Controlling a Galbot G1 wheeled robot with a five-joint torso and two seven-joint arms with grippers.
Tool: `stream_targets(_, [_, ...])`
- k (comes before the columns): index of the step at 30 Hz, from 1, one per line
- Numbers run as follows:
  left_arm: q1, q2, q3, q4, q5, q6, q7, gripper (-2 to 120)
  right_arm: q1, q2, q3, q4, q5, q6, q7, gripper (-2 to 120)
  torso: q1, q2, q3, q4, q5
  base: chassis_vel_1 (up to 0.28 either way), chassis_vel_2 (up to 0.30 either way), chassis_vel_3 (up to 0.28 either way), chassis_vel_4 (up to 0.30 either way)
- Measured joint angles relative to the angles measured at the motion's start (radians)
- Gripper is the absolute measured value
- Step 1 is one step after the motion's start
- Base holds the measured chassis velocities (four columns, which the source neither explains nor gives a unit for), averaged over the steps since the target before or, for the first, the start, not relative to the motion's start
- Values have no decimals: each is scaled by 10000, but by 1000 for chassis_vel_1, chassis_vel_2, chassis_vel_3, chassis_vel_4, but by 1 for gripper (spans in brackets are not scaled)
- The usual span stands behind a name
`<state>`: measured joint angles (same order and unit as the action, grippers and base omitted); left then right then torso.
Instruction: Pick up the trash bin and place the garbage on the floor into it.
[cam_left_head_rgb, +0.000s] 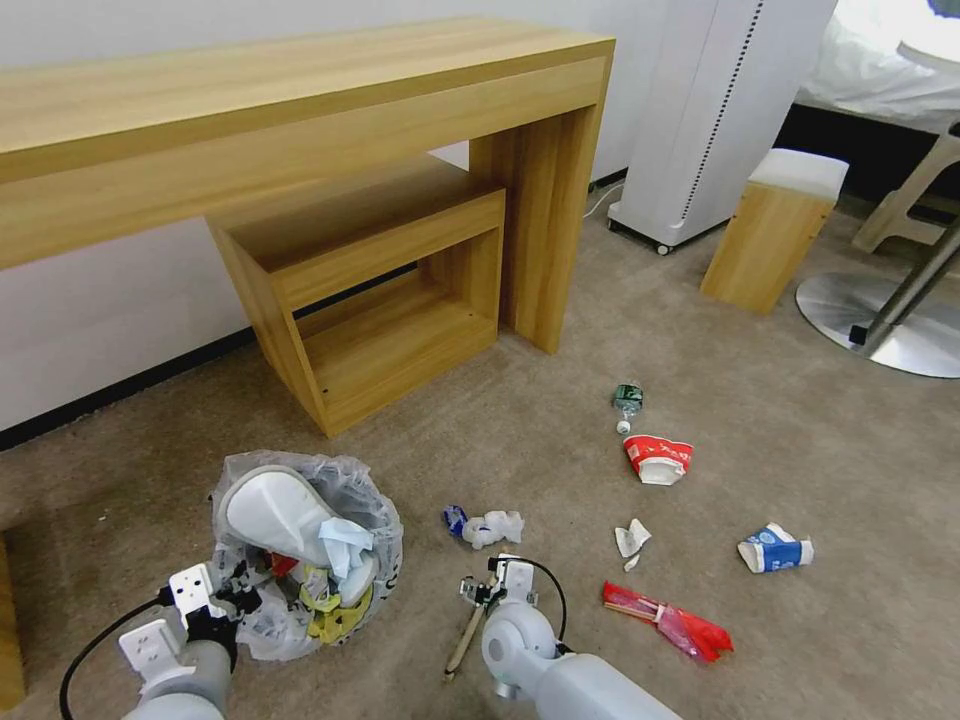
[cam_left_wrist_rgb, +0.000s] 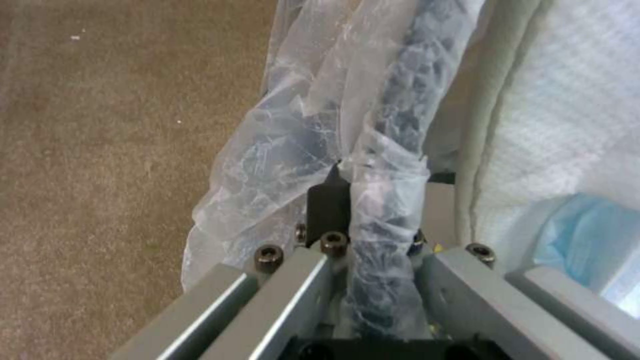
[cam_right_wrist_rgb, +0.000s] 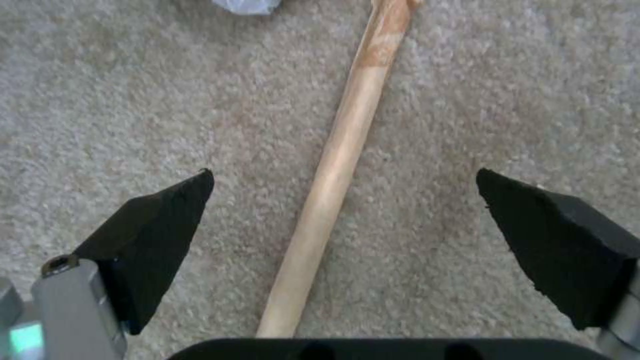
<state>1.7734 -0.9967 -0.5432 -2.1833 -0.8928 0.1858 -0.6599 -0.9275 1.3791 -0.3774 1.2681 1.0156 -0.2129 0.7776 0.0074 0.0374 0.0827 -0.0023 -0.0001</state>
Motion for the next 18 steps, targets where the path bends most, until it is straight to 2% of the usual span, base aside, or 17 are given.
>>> stream_targets(15, [39, -70, 12, 59, 50, -35, 58, 0, 47, 131, -42, -296, -142, 139, -183, 100, 0, 0, 0, 0, 0, 0, 0, 0, 0])
stream_targets(18, [73, -69, 11, 0, 59, -36, 62, 0, 23, 180, -36, -349, -199, 205, -242, 97, 0, 0, -1, 0, 1, 0, 0, 0, 0])
